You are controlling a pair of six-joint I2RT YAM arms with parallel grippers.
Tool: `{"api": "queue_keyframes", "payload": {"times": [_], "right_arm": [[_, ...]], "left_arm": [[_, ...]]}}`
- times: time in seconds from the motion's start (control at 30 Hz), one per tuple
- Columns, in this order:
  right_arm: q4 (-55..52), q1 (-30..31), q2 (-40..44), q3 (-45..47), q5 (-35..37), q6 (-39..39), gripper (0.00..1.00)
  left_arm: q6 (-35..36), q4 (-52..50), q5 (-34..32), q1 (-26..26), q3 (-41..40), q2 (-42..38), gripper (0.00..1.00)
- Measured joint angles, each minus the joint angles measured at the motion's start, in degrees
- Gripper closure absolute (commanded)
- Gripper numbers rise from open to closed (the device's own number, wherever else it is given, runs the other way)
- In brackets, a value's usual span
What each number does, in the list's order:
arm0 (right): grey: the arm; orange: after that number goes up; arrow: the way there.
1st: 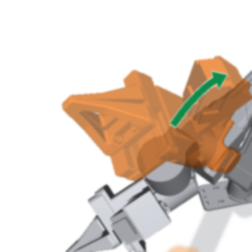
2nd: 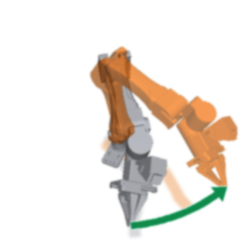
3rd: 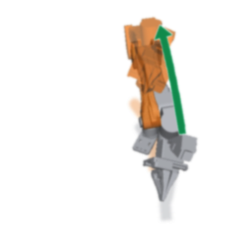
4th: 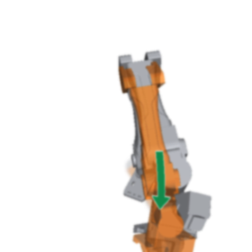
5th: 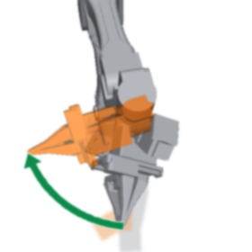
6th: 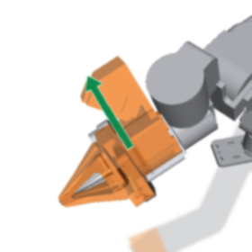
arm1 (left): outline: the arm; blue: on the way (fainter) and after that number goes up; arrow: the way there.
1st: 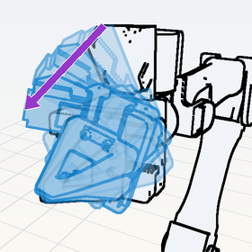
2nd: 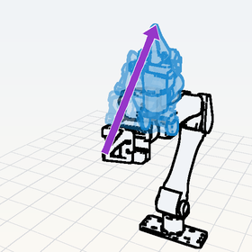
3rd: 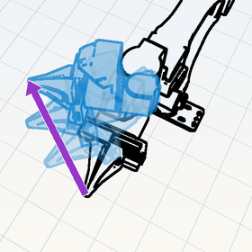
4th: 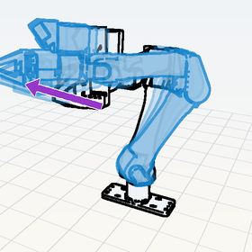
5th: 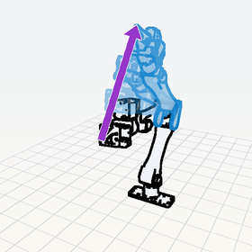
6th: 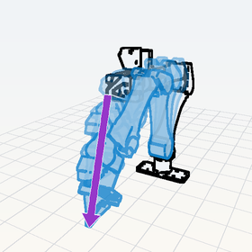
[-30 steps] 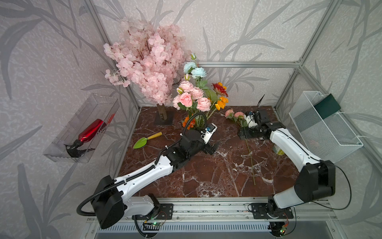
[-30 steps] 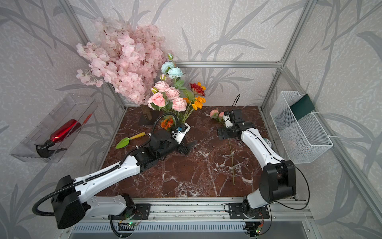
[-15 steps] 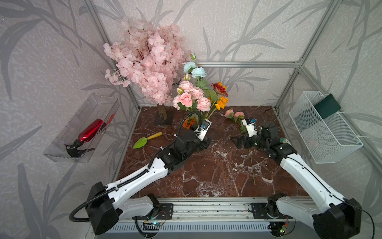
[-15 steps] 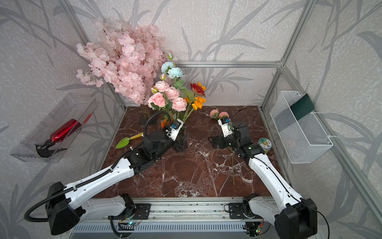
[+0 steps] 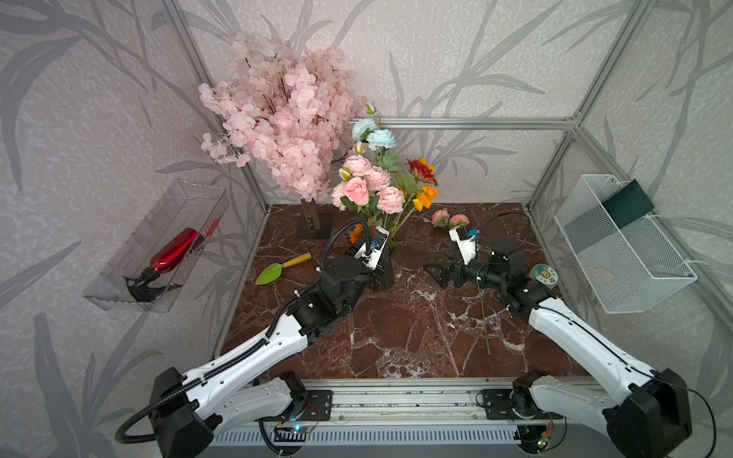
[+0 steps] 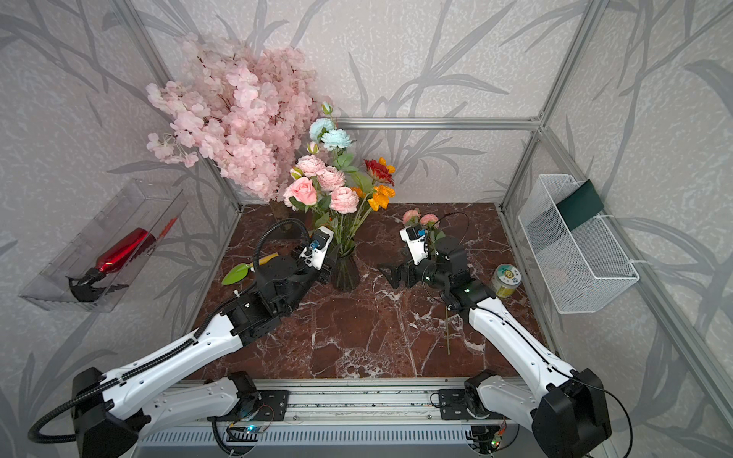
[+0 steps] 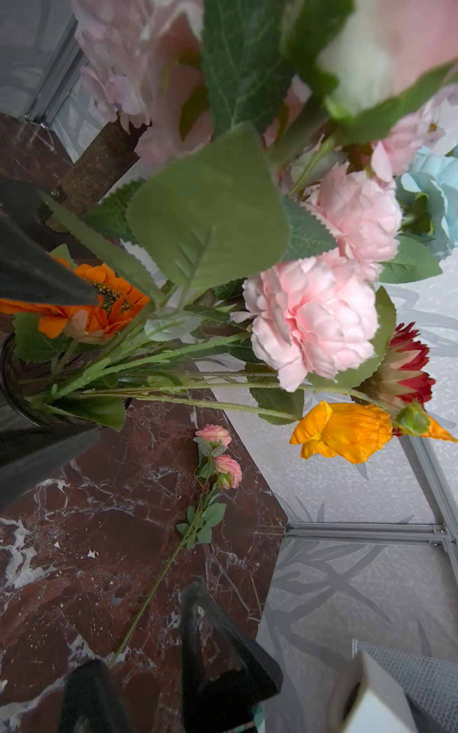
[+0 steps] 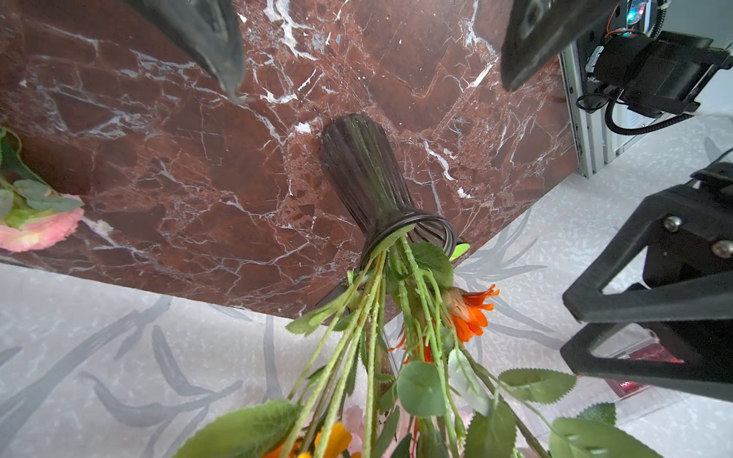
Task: Pick out pink flowers from the vase
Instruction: Pick up the flower from the vase.
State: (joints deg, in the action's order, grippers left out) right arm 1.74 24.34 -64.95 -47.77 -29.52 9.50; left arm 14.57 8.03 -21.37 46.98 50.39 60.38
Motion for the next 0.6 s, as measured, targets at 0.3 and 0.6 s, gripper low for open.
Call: {"api": "queue_keyframes", "payload": {"times": [0.3,0.6], "right_arm": [[4.42,0.46,-1.18,0.04,-3.08,1.4,0.01],[6.03,1.11,-3.69,0.04,-5.09,1.86,0.01]], "left_arm": [[-0.94,-0.07,4.02,-1.25,-4.48,-6.6,0.55],[-2.6,2.4,10.45,-4.31,-8.74,-5.46,0.61]]}}
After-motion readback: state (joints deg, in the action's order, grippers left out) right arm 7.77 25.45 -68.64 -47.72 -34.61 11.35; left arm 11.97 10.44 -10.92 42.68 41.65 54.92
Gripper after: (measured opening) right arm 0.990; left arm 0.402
